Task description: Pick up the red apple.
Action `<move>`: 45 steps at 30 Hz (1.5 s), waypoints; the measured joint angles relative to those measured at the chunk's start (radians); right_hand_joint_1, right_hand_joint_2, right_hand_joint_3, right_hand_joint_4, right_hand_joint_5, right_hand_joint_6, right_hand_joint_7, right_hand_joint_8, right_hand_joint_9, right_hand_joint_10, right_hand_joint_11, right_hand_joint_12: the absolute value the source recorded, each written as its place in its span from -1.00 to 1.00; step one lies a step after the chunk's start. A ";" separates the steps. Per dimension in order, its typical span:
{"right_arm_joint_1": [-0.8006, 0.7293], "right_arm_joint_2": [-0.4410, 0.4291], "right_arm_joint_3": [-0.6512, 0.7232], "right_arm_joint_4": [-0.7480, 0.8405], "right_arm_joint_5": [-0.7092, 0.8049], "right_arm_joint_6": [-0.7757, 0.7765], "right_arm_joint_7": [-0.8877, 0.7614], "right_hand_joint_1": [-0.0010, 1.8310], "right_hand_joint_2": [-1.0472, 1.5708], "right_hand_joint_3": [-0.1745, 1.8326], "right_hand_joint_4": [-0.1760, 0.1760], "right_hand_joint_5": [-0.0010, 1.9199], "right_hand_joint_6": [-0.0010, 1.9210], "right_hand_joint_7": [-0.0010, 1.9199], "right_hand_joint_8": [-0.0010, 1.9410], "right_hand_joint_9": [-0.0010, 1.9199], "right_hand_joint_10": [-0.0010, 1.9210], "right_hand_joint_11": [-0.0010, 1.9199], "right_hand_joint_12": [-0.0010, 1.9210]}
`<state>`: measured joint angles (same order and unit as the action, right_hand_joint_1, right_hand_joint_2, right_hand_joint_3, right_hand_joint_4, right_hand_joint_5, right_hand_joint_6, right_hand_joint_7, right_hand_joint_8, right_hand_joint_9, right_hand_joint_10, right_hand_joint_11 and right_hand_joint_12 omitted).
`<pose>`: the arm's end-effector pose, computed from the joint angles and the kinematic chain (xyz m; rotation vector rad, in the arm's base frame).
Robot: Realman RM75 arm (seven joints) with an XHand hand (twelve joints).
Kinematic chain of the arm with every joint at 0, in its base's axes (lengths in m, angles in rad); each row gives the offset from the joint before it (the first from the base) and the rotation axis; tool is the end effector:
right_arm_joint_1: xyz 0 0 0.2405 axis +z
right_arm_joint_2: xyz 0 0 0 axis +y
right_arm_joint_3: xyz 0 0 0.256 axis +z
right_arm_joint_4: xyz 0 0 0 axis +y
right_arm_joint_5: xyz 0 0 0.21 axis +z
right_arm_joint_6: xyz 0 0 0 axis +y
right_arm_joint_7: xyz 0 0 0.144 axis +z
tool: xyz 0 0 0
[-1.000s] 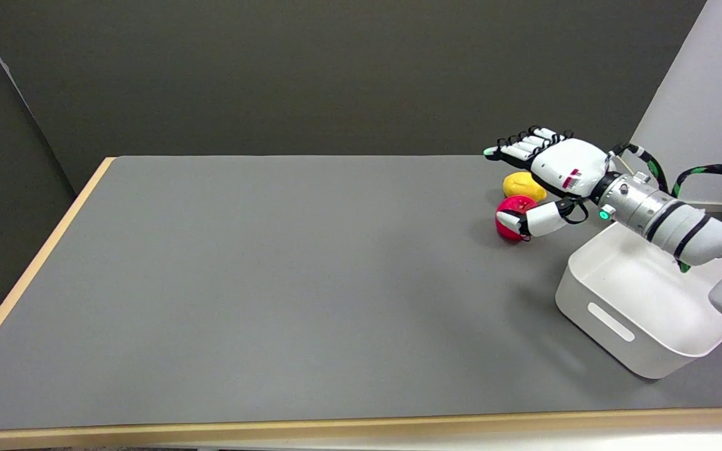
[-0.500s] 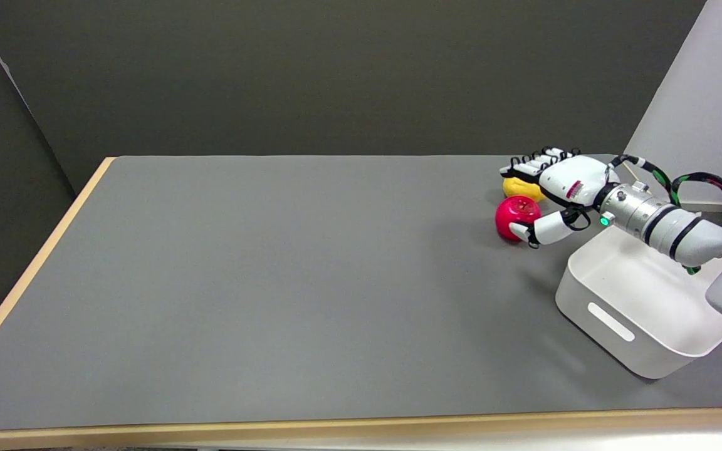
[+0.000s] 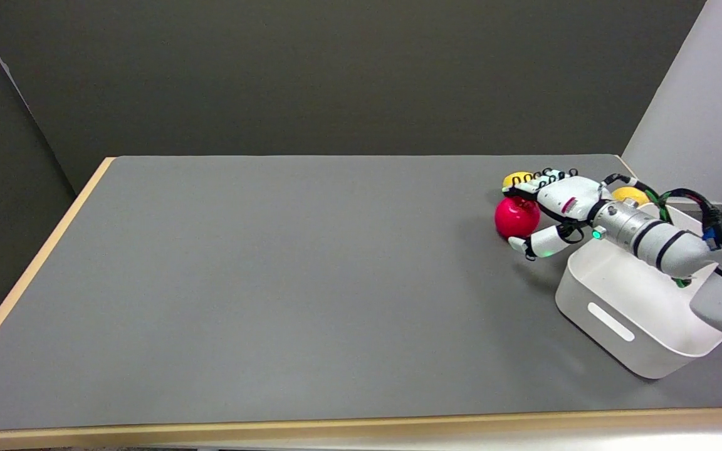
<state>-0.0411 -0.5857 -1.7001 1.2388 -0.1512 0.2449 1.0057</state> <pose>-0.2413 -0.3287 0.4944 1.5923 -0.0773 -0.2814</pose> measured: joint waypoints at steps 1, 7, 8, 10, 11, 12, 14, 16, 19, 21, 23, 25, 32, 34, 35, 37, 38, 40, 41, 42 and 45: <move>0.014 -0.003 -0.013 -0.009 -0.001 0.001 0.001 -0.59 0.29 0.02 0.15 -0.85 -0.64 -0.72 -0.67 -0.80 -0.25 -0.93 0.25; 0.097 -0.021 -0.087 -0.059 -0.006 0.015 0.006 -0.59 0.29 0.02 0.14 -0.84 -0.63 -0.72 -0.68 -0.80 -0.24 -0.93 0.25; 0.109 -0.023 -0.096 -0.066 -0.007 0.017 0.006 -0.59 0.29 0.02 0.14 -0.84 -0.63 -0.72 -0.68 -0.80 -0.24 -0.93 0.25; 0.126 -0.027 -0.109 -0.077 -0.007 0.020 0.007 -0.59 0.29 0.02 0.14 -0.84 -0.63 -0.72 -0.68 -0.80 -0.24 -0.93 0.25; 0.135 -0.029 -0.116 -0.083 -0.007 0.022 0.008 -0.58 0.29 0.02 0.14 -0.84 -0.63 -0.72 -0.68 -0.80 -0.24 -0.93 0.25; 0.140 -0.031 -0.120 -0.087 -0.007 0.023 0.008 -0.58 0.29 0.02 0.14 -0.84 -0.63 -0.72 -0.67 -0.80 -0.24 -0.93 0.25; 0.149 -0.034 -0.128 -0.095 -0.007 0.025 0.009 -0.58 0.29 0.02 0.14 -0.84 -0.63 -0.72 -0.67 -0.80 -0.24 -0.93 0.25; 0.156 -0.038 -0.133 -0.103 -0.007 0.027 0.010 -0.57 0.29 0.02 0.14 -0.83 -0.63 -0.72 -0.67 -0.80 -0.24 -0.93 0.25; 0.163 -0.043 -0.136 -0.111 -0.007 0.030 0.010 -0.57 0.29 0.02 0.14 -0.83 -0.62 -0.72 -0.67 -0.79 -0.24 -0.93 0.25; 0.165 -0.045 -0.136 -0.114 -0.007 0.031 0.010 -0.57 0.29 0.03 0.14 -0.83 -0.62 -0.71 -0.66 -0.79 -0.23 -0.93 0.25; 0.165 -0.047 -0.135 -0.116 -0.007 0.033 0.010 -0.56 0.29 0.02 0.14 -0.82 -0.62 -0.71 -0.66 -0.79 -0.23 -0.93 0.26; 0.165 -0.049 -0.133 -0.116 -0.007 0.033 0.010 -0.56 0.29 0.02 0.14 -0.82 -0.62 -0.71 -0.66 -0.78 -0.22 -0.93 0.27; 0.145 -0.052 -0.117 -0.109 -0.007 0.036 0.011 -0.60 0.26 0.12 0.13 -0.80 -0.56 -0.70 -0.60 -0.75 -0.21 -0.89 0.25; 0.136 -0.052 -0.111 -0.101 -0.006 0.036 0.011 -0.60 0.26 0.12 0.12 -0.80 -0.55 -0.69 -0.59 -0.74 -0.20 -0.89 0.26; 0.131 -0.052 -0.107 -0.097 -0.006 0.036 0.011 -0.60 0.26 0.12 0.12 -0.80 -0.55 -0.69 -0.59 -0.74 -0.20 -0.88 0.26; 0.119 -0.052 -0.099 -0.087 -0.006 0.036 0.011 -0.60 0.26 0.12 0.12 -0.79 -0.55 -0.68 -0.58 -0.73 -0.19 -0.88 0.26; 0.113 -0.052 -0.095 -0.082 -0.006 0.036 0.011 -0.59 0.26 0.12 0.12 -0.79 -0.54 -0.68 -0.58 -0.73 -0.19 -0.88 0.27; 0.098 -0.052 -0.081 -0.070 -0.006 0.036 0.010 -0.58 0.26 0.12 0.12 -0.79 -0.54 -0.67 -0.57 -0.73 -0.18 -0.88 0.27; 0.090 -0.052 -0.075 -0.065 -0.006 0.036 0.010 -0.56 0.26 0.12 0.12 -0.78 -0.54 -0.67 -0.57 -0.72 -0.18 -0.88 0.27; 0.084 -0.052 -0.070 -0.061 -0.006 0.036 0.010 -0.54 0.27 0.13 0.12 -0.78 -0.53 -0.67 -0.57 -0.72 -0.18 -0.87 0.28; 0.057 -0.052 -0.044 -0.043 -0.006 0.034 0.009 -0.47 0.28 0.12 0.12 -0.77 -0.52 -0.66 -0.56 -0.70 -0.16 -0.87 0.30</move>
<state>0.0158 -0.6376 -1.7445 1.1962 -0.1575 0.2785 1.0144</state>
